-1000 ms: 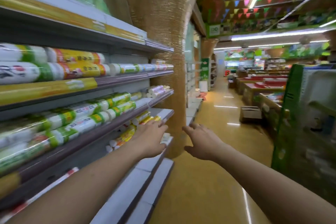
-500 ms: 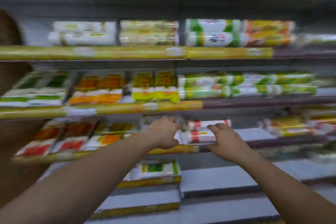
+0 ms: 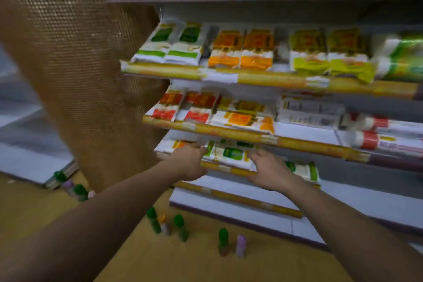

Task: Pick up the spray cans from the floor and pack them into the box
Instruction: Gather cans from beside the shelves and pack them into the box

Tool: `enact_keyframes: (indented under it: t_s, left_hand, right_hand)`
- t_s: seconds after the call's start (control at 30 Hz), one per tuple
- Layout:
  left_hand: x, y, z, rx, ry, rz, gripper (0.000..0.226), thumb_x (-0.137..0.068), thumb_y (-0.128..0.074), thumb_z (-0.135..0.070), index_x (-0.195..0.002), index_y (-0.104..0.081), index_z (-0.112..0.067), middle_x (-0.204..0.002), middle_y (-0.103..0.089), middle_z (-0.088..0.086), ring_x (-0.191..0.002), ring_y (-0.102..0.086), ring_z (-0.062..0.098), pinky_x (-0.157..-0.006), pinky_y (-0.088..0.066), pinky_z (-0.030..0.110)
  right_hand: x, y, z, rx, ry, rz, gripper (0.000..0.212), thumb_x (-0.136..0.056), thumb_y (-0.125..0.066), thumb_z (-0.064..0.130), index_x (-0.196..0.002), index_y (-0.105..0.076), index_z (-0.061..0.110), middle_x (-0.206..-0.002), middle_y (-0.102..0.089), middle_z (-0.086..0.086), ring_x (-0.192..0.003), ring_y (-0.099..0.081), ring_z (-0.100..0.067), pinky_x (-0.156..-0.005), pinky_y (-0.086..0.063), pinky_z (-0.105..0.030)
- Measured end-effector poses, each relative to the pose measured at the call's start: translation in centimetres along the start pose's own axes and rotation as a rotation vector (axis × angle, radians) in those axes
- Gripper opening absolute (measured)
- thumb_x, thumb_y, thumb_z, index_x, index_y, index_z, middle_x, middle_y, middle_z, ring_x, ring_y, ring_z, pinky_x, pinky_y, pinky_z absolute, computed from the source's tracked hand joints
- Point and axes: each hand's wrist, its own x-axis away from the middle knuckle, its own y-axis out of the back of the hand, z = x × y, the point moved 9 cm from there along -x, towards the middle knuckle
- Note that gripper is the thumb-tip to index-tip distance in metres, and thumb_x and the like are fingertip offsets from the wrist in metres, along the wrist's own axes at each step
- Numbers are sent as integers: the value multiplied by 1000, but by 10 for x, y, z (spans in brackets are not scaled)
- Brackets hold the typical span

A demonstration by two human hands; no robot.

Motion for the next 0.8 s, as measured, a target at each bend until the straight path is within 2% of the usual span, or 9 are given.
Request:
enact_keyframes:
  t_s: [0.2,0.33,0.53,0.7,0.8]
  left_hand:
    - [-18,-107,75,105,8,63,77,-92,-63,-48,-155,-29,-21,-159,-30,12,-141,-35,34,-107,-43,49]
    - [-38,-180,85,161,4,212,80,-91,-63,-51,-156,-28,-21,-159,-30,11,-141,-35,34,-108,-42,48]
    - [-73,-283,73,300,71,343,77,-90,-64,-51,-154,-33,-22,-158,-34,8,-137,-44,30,-105,-45,40]
    - [-110,-373,59,457,179,342,72,-88,-72,-44,-148,-43,-16,-150,-47,9,-133,-48,28,-105,-42,35]
    - [-135,-433,49,573,255,320,73,-83,-78,-41,-145,-47,-16,-146,-52,11,-129,-51,29,-103,-43,35]
  right_hand:
    - [-24,-113,33,-70,-91,160,73,-92,-65,47,-153,-34,21,-148,-40,-11,-133,-44,-33,-100,-47,-42]
    - [-20,-177,22,-110,-182,287,69,-91,-66,43,-151,-39,22,-143,-44,-7,-132,-46,-31,-101,-46,-43]
    - [-30,-266,-38,-208,-320,440,57,-90,-65,45,-142,-50,28,-144,-47,-5,-132,-47,-27,-106,-44,-39]
    - [-49,-364,-102,-332,-460,499,72,-90,-69,45,-151,-40,22,-147,-46,-10,-133,-47,-28,-104,-43,-33]
    - [-58,-428,-134,-389,-506,502,72,-90,-71,44,-150,-41,18,-146,-48,-11,-131,-48,-28,-101,-42,-33]
